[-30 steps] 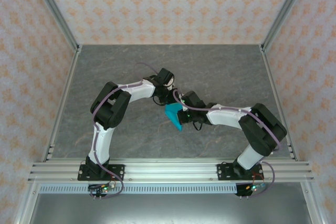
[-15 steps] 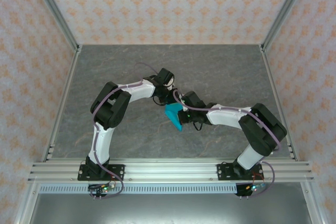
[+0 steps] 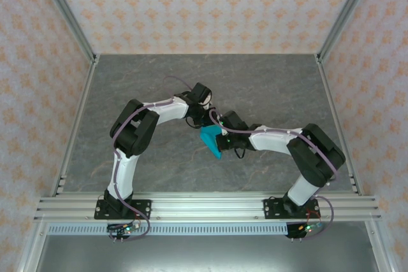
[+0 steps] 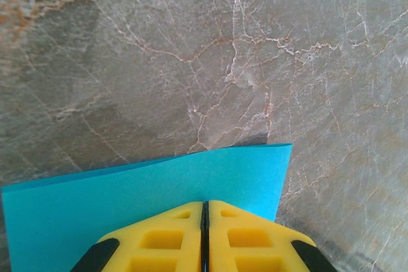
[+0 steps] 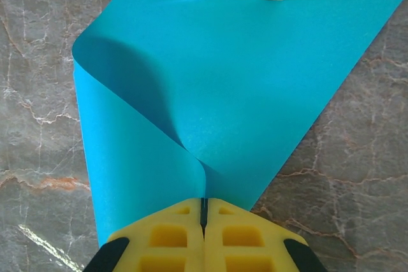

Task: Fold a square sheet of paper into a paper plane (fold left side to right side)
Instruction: Third fold the triangle at the center of the table.

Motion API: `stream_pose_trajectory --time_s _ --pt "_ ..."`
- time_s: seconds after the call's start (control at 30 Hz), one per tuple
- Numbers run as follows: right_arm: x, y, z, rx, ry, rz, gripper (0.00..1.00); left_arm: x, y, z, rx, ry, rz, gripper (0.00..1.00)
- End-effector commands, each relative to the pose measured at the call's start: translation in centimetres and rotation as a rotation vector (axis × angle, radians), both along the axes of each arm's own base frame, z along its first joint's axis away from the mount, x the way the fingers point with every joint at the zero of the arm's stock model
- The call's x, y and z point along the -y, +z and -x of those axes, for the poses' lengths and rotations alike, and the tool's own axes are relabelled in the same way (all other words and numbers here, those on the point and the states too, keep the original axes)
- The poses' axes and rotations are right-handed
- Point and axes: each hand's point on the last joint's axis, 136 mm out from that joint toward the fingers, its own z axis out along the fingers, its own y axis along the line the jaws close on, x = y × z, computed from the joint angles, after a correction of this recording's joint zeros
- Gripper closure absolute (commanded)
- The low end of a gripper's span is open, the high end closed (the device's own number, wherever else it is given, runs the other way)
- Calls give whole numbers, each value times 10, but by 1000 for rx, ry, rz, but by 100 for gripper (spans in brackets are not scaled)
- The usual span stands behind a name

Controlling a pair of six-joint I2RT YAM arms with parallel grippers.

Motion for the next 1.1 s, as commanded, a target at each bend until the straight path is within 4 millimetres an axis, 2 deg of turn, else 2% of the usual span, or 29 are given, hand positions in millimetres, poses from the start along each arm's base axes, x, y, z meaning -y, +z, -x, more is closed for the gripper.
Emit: stream_pose_trajectory --time_s 0.0,0.23,0.5,1.07 --pt "5 -11 0 -29 -6 41 100 -11 -32 26 -87 -27 -95 90" --pt "0 2 -2 -7 0 5 100 -10 -31 25 -86 -28 -94 90" --pt "3 18 -4 34 -7 -1 100 -10 -32 26 -87 -28 -97 90" --pt "-2 8 -8 18 -4 4 100 -8 -31 27 -87 -32 -94 90"
